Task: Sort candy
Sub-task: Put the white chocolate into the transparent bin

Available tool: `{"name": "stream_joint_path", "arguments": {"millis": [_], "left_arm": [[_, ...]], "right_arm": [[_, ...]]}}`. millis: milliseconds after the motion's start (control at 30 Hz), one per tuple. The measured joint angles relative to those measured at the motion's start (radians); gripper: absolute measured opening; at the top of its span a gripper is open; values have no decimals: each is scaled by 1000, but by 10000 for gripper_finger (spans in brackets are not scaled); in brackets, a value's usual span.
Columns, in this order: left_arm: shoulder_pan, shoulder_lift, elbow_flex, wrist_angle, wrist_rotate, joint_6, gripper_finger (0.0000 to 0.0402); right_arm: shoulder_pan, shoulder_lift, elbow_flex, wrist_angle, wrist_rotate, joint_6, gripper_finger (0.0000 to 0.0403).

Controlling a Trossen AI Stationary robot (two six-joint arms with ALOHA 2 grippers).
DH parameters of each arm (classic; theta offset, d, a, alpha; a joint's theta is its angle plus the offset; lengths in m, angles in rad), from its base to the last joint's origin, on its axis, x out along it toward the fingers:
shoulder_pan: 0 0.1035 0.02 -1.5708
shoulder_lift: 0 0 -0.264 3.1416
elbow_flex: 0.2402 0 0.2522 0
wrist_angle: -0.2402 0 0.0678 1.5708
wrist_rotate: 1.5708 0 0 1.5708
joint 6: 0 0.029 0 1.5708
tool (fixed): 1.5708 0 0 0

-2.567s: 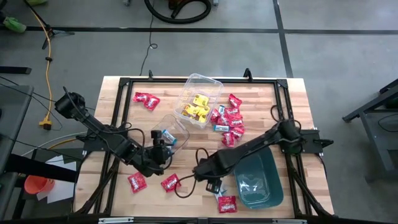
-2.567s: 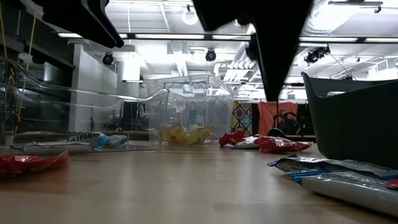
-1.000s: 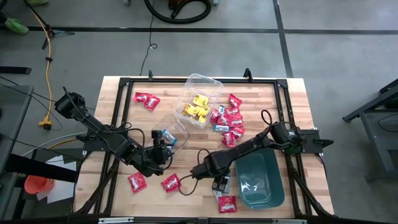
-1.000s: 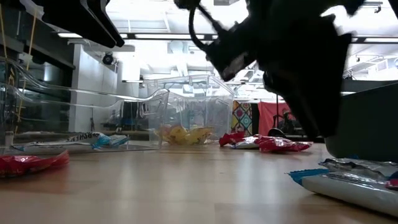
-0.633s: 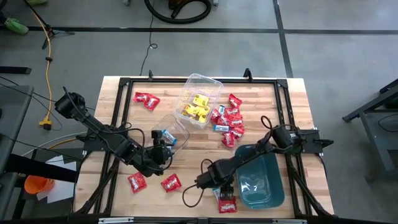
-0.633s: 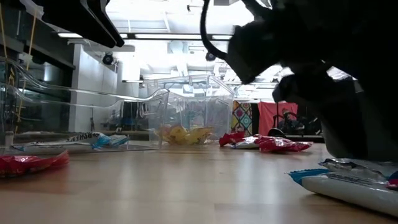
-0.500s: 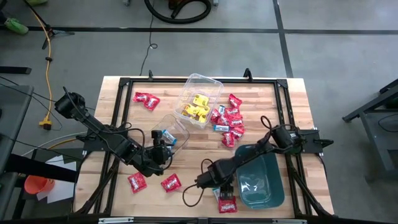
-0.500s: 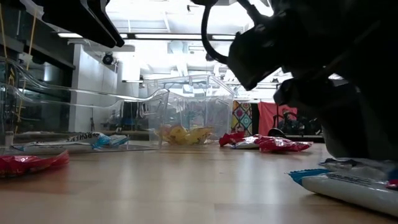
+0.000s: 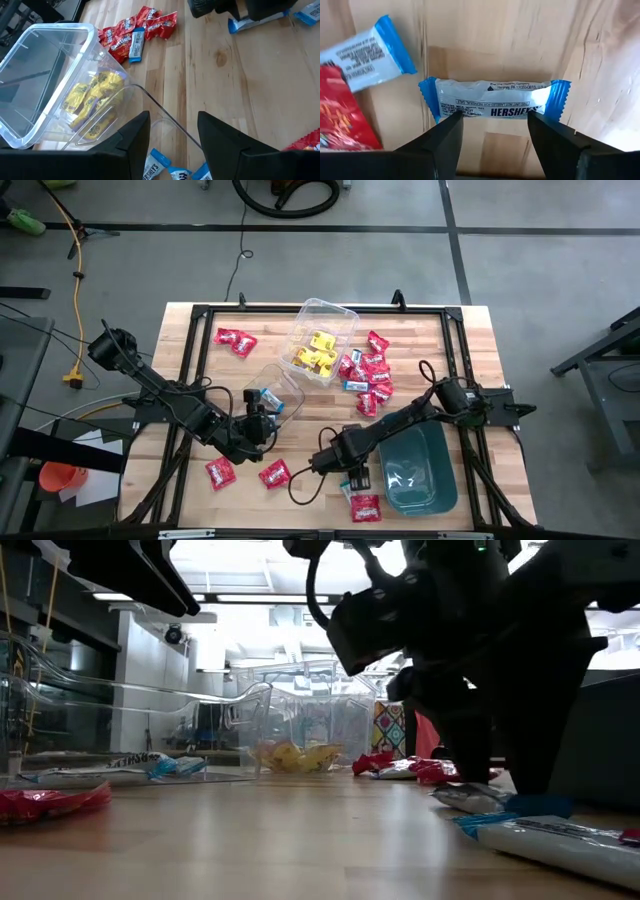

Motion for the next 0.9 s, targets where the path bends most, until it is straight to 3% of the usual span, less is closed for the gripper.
{"name": "stream_joint_path", "arguments": {"millis": [200, 467, 900], "left_arm": [[0, 0, 0, 0, 0, 0, 154], [0, 0, 0, 0, 0, -1, 154], [0, 0, 0, 4, 0, -3, 154]], "right_arm": [[0, 0, 0, -32, 24, -93, 222], [0, -12, 0, -133, 82, -28, 222], [-52, -20, -1, -103, 73, 387, 222]]}}
